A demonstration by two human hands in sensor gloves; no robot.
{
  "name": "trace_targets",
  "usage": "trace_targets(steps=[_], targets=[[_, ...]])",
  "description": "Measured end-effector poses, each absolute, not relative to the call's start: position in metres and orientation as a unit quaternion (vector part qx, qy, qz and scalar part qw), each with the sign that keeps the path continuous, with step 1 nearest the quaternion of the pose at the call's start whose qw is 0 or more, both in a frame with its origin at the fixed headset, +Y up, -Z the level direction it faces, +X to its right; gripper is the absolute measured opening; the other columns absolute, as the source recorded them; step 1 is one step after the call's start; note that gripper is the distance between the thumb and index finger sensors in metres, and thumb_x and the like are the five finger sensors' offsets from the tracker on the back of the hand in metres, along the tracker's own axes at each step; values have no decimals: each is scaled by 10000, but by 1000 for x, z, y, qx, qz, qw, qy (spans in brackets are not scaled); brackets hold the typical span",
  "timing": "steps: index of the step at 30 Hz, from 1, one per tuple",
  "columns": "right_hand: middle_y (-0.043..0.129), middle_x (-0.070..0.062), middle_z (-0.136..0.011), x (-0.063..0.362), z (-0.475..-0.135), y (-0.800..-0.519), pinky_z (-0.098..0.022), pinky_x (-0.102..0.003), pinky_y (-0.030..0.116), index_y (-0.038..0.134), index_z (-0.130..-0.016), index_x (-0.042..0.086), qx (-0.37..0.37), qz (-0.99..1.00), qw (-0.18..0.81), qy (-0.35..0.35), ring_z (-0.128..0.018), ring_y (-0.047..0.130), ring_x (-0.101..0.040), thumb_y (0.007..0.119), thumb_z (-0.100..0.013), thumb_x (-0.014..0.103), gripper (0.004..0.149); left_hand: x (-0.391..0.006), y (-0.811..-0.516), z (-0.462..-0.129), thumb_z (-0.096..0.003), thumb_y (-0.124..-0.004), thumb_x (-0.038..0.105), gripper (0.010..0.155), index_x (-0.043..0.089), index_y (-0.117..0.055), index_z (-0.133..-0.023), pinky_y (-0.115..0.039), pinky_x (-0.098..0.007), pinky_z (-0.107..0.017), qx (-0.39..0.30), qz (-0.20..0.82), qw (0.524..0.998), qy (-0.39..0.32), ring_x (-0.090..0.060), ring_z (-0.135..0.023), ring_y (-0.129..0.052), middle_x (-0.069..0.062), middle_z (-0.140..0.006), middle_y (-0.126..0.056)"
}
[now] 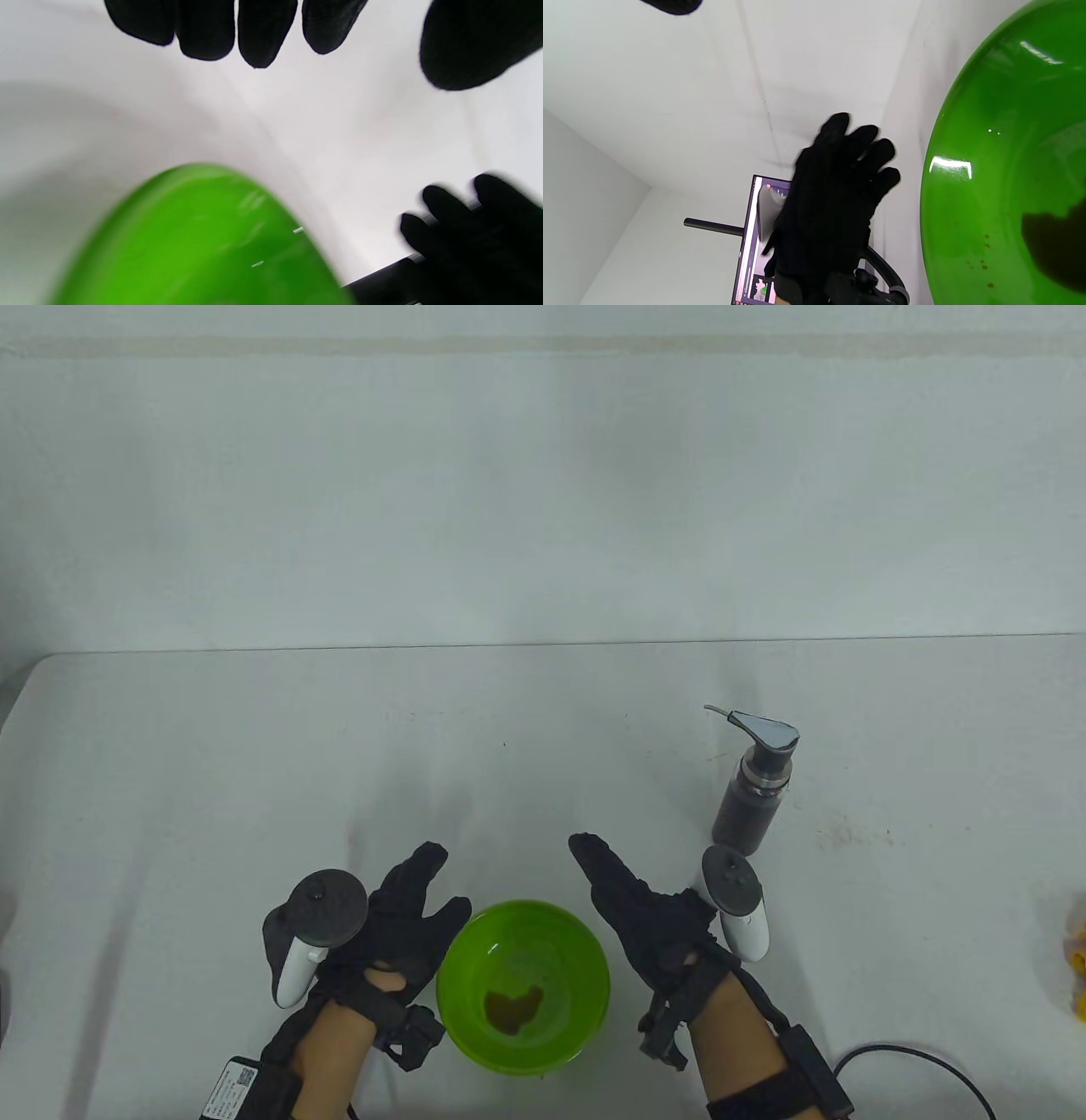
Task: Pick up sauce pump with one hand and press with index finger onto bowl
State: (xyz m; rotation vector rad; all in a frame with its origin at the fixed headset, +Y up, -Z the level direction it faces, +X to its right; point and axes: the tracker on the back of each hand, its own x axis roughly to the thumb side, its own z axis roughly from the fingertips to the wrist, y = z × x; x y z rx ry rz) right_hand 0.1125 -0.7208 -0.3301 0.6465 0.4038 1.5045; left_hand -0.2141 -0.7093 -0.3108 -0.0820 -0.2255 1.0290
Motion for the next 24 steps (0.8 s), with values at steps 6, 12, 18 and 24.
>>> trace_targets(steps=[6, 12, 18, 24], targets=[[147, -159, -1152, 114, -329, -718, -721, -596, 210, 228, -1081, 187, 289, 666, 666, 169, -1055, 137, -462, 541, -574, 597, 723, -213, -688, -305, -430, -737, 702, 875, 321, -343, -1112, -309, -594, -775, 32, 614, 744, -263, -391, -1135, -237, -31, -1194, -323], [149, -157, -1154, 110, -326, -716, -723, -595, 211, 222, -1082, 205, 299, 667, 662, 167, -1056, 139, -461, 539, -574, 598, 716, -210, -707, -314, -424, -552, 801, 985, 230, -159, -1124, -204, -574, -766, -84, 614, 732, -284, -391, -1098, -55, -79, -1194, -125], [151, -156, -1155, 109, -325, -717, -722, -596, 212, 218, -1083, 216, 300, 675, 653, 164, -1056, 138, -459, 538, -573, 594, 711, -209, -725, -322, -414, -554, 810, 997, 215, -187, -1126, -220, -564, -766, -121, 591, 753, -263, -389, -1106, -93, -89, -1196, -162], [149, -152, -1156, 109, -325, -717, -721, -595, 210, 209, -1082, 238, 296, 683, 648, 161, -1056, 136, -458, 539, -573, 595, 705, -209, -728, -323, -416, -566, 808, 996, 218, -199, -1130, -220, -567, -765, -129, 582, 760, -260, -391, -1110, -100, -88, -1201, -172]])
